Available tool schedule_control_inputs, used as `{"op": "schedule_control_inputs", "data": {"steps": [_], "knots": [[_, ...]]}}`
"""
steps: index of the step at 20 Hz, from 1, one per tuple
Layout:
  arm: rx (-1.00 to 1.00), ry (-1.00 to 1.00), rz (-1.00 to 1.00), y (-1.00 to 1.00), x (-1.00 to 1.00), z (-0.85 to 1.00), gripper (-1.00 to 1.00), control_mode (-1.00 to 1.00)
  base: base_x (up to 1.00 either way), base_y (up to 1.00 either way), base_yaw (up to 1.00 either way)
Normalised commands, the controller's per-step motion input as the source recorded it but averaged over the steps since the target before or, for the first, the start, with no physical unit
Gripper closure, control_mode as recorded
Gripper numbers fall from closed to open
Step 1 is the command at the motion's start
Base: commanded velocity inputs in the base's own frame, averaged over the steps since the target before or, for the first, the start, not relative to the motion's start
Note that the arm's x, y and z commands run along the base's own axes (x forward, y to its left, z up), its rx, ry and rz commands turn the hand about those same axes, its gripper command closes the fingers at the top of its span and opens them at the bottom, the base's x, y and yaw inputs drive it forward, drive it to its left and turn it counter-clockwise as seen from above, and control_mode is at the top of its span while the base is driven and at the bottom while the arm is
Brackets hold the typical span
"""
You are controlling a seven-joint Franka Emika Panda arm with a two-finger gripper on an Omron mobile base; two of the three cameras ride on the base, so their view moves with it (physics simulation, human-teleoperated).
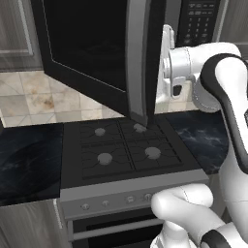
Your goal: Retrieve the reheated potato from the microwave, then place the potato, cheese, and condiment on the cutting board.
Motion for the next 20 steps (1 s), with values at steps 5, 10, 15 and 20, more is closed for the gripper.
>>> {"op": "schedule_control_inputs", "data": {"steps": [5, 10, 15, 20], "knots": [[0.00, 0.00, 0.01, 0.72, -0.33, 0.00, -1.00, -1.00, 0.00, 0.00, 0.00], [0.00, 0.00, 0.00, 0.80, -0.11, -0.05, -1.00, -1.00, 0.00, 0.00, 0.00], [0.00, -0.04, 0.00, 0.77, 0.00, -0.15, -1.00, -1.00, 0.00, 0.00, 0.00], [-0.04, -0.05, 0.00, 0.48, 0.02, 0.02, -1.00, -1.00, 0.00, 0.00, 0.00]]}}
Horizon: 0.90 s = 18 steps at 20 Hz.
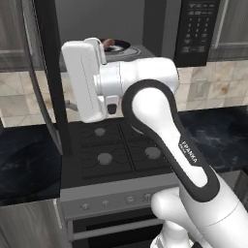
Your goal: Retrieve the reheated potato from the microwave, then place the potato, cheese, and condiment on the cutting board.
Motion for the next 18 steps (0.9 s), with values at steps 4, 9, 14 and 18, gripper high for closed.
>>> {"op": "schedule_control_inputs", "data": {"steps": [4, 9, 14, 18], "knots": [[-0.18, 0.00, 0.00, -0.09, 0.02, 0.12, -1.00, -1.00, 0.00, 0.00, 0.00], [-0.25, -0.02, 0.01, -0.49, 0.02, 0.08, -1.00, -1.00, 0.00, 0.00, 0.00], [-0.22, -0.26, 0.02, -0.67, 0.00, 0.00, -1.00, -1.00, 0.00, 0.00, 0.00], [-0.26, -0.47, 0.00, -0.54, 0.00, 0.00, -1.00, -1.00, 0.00, 0.00, 0.00]]}}
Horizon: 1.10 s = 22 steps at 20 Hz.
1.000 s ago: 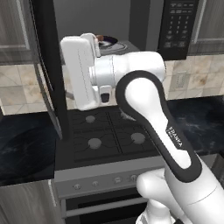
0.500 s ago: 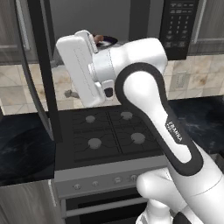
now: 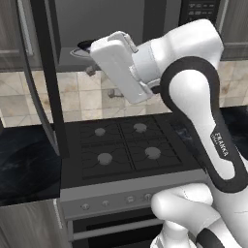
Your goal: Retrieve the reheated potato from the microwave, then place the potato, cheese, and condiment on the cutting board.
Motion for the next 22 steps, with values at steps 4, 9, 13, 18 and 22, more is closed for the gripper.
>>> {"op": "schedule_control_inputs", "data": {"steps": [4, 9, 13, 18, 22], "knots": [[-0.32, -0.56, 0.00, -0.49, 0.01, 0.00, -1.00, -1.00, 0.00, 0.00, 0.00], [-0.34, -0.47, -0.07, -0.43, 0.10, 0.00, -1.00, -1.00, 0.00, 0.00, 0.00], [-0.22, -0.14, -0.18, -0.40, 0.30, 0.16, -1.00, -1.00, 0.00, 0.00, 0.00], [-0.16, -0.07, -0.20, -0.38, 0.38, 0.14, -1.00, -1.00, 0.00, 0.00, 0.00], [-0.06, 0.00, -0.23, -0.24, 0.55, 0.13, -1.00, -1.00, 0.00, 0.00, 0.00]]}}
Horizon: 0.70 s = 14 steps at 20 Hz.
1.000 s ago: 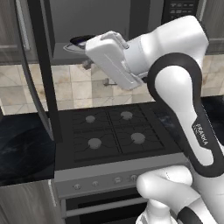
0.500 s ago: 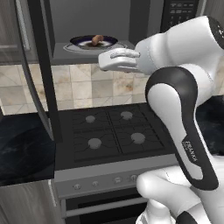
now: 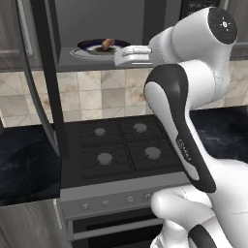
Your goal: Retrieve the reheated potato from the microwave, then place the potato, cheese, and condiment on the cutting board.
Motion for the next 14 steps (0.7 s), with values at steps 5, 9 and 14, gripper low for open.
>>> {"op": "schedule_control_inputs", "data": {"steps": [5, 9, 14], "knots": [[-0.04, -0.24, -0.15, -0.17, 0.52, 0.00, -1.00, -1.00, 0.00, 0.00, 0.00], [0.00, -0.13, -0.13, -0.13, 0.62, 0.03, -1.00, -1.00, 0.00, 0.00, 0.00], [0.00, -0.01, -0.09, -0.10, 0.65, 0.01, -1.00, -1.00, 0.00, 0.00, 0.00]]}}
